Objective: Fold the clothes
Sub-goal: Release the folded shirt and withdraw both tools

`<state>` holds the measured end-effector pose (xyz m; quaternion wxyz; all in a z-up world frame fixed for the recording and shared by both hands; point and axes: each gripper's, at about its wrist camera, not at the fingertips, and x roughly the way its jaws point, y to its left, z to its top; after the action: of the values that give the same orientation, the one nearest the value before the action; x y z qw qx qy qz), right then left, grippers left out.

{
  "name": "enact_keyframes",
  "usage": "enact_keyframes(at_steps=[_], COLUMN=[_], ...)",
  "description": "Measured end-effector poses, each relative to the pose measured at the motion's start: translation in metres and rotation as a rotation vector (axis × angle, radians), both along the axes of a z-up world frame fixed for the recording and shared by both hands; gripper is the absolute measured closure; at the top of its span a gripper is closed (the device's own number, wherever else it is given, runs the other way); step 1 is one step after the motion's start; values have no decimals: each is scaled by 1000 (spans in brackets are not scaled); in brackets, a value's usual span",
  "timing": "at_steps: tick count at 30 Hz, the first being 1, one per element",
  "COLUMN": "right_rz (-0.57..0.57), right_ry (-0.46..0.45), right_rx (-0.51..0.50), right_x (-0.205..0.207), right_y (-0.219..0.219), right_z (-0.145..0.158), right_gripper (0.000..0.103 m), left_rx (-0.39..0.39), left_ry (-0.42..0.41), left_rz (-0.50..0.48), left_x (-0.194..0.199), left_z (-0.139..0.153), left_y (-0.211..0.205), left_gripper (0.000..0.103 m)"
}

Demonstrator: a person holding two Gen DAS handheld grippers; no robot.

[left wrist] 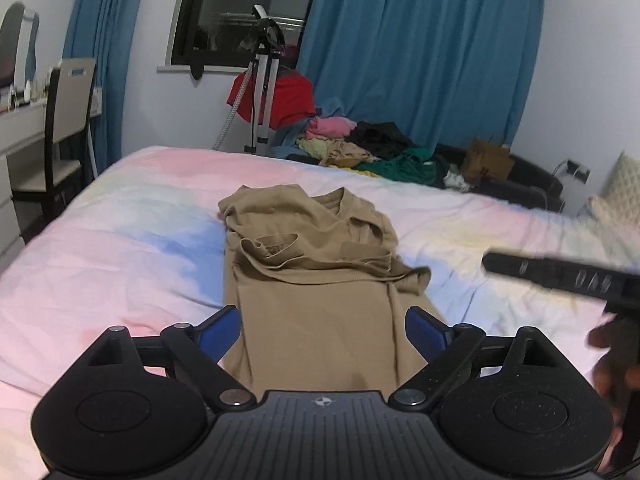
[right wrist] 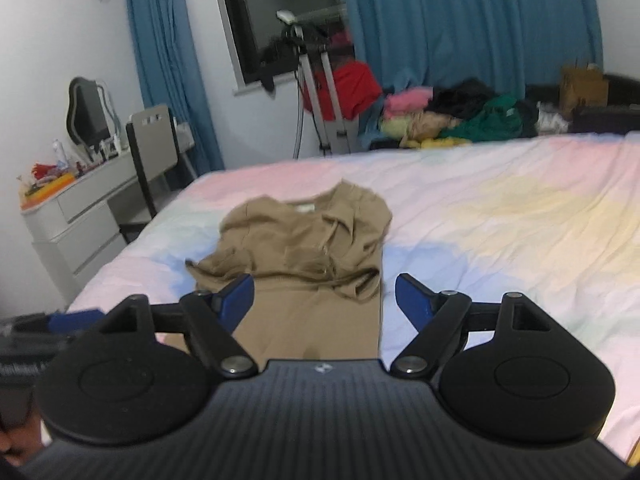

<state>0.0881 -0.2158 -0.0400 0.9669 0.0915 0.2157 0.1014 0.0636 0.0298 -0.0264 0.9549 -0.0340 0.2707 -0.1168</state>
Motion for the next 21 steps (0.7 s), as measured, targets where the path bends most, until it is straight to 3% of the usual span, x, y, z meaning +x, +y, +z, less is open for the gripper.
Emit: enact_keyframes(at_steps=[3,5,9,10,13,14,18,21], right_rz=[6,-8,-18,-25,-62,-74,-111,-112], right_ry=[-48,-73,-69,-62,-38,-40,-61,-69], right_rx=[-22,-63,-59,-46,-15,-13,-47,-39], right_x=[-5,-6,-3,-1,3,3,0,-2], right_y=[3,6,5,4,1,0,-1,-3], right_z=[3,5,5,4,3,3,4,3], right_gripper=[25,47,50,48,6,0,0,0], left_rx=[11,8,18,18,-1,-17,-60,-32], left_ry=[-8,-5,7,11,29,42,87,66], left_rz=[0,1,4,5,8,8,-6,2], left_x=[1,3,7,8,9,9,9,5], left_z=[-2,-4,-8,-9,-11,-12,-16,-16], left_y=[-2,-1,-1,0,2,3,3,-1], left_gripper=[12,12,12,12,12,12,12,12])
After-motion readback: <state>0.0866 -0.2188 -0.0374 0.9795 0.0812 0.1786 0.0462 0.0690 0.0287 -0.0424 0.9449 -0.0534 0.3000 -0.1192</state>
